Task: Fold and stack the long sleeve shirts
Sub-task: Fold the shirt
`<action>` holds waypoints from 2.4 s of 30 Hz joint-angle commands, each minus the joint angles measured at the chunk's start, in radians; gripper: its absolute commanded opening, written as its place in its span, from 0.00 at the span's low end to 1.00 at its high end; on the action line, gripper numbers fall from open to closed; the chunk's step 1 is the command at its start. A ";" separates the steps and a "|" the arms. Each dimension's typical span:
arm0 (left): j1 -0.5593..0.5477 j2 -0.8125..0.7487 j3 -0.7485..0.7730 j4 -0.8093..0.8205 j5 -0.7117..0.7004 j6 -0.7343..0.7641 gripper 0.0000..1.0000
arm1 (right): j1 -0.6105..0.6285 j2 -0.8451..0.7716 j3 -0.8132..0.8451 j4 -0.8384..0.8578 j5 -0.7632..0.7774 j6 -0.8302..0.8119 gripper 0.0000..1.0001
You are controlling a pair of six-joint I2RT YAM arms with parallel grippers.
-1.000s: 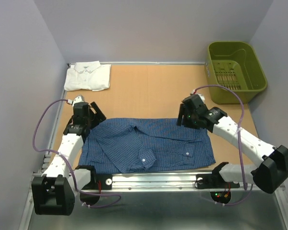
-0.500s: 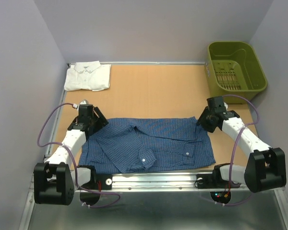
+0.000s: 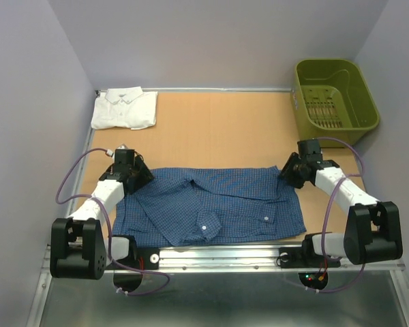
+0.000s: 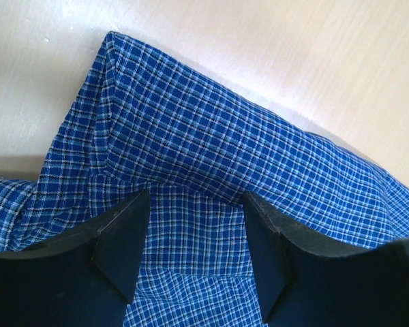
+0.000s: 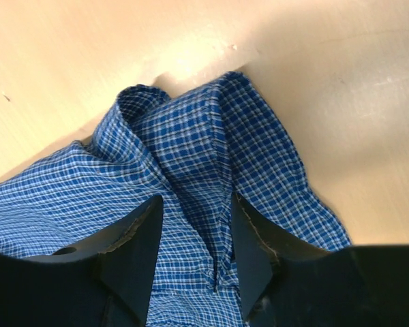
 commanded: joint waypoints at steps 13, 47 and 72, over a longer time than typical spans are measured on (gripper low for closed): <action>-0.007 0.052 0.001 -0.006 -0.045 -0.009 0.67 | -0.007 0.035 -0.078 0.155 -0.178 -0.070 0.51; -0.007 0.092 0.020 -0.058 -0.113 -0.021 0.66 | -0.008 0.028 0.071 0.020 0.070 -0.199 0.03; -0.015 0.063 0.012 -0.041 -0.088 -0.016 0.66 | -0.010 -0.087 -0.137 0.002 -0.063 0.108 0.50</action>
